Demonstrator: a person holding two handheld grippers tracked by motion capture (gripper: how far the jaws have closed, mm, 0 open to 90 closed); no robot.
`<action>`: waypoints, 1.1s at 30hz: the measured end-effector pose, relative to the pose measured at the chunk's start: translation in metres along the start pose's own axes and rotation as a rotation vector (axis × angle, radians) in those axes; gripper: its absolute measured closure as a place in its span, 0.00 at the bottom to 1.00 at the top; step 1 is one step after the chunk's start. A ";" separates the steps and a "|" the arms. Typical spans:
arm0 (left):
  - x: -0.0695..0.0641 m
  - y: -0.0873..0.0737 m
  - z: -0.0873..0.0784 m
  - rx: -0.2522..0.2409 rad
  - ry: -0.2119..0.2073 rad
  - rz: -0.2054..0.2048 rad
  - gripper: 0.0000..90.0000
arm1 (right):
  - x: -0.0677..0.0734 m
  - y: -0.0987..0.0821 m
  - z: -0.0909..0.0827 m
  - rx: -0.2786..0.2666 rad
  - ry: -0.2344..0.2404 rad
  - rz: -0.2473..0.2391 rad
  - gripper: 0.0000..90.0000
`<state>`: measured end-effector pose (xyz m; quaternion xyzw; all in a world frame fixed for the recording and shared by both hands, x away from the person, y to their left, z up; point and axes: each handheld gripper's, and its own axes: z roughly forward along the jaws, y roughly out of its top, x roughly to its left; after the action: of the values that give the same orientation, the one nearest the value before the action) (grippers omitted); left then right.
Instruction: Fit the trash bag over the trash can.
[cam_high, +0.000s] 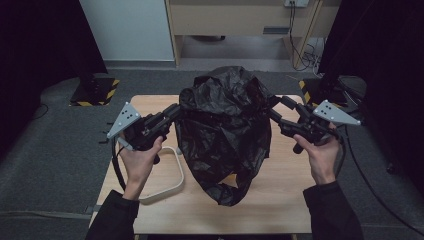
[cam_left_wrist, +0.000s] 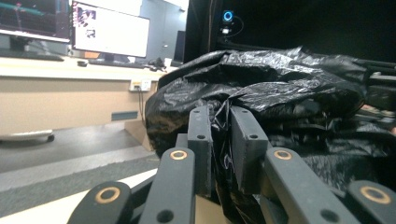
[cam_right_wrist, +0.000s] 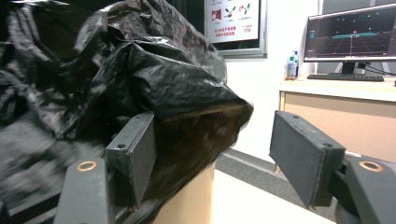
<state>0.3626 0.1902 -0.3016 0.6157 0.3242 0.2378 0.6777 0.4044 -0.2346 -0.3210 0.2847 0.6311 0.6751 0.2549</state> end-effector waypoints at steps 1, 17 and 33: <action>0.001 0.002 0.003 0.002 0.005 0.005 0.87 | -0.004 0.001 0.005 -0.008 -0.001 0.005 0.36; 0.038 0.007 0.042 0.082 0.103 -0.038 0.98 | -0.020 0.009 0.060 -0.011 0.008 0.068 0.98; 0.063 -0.044 0.089 0.285 0.171 -0.065 0.99 | -0.029 -0.033 0.101 0.228 -0.088 0.052 0.98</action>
<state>0.4671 0.1693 -0.3520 0.6724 0.4307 0.2189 0.5607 0.4959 -0.1809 -0.3512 0.3576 0.6841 0.5923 0.2310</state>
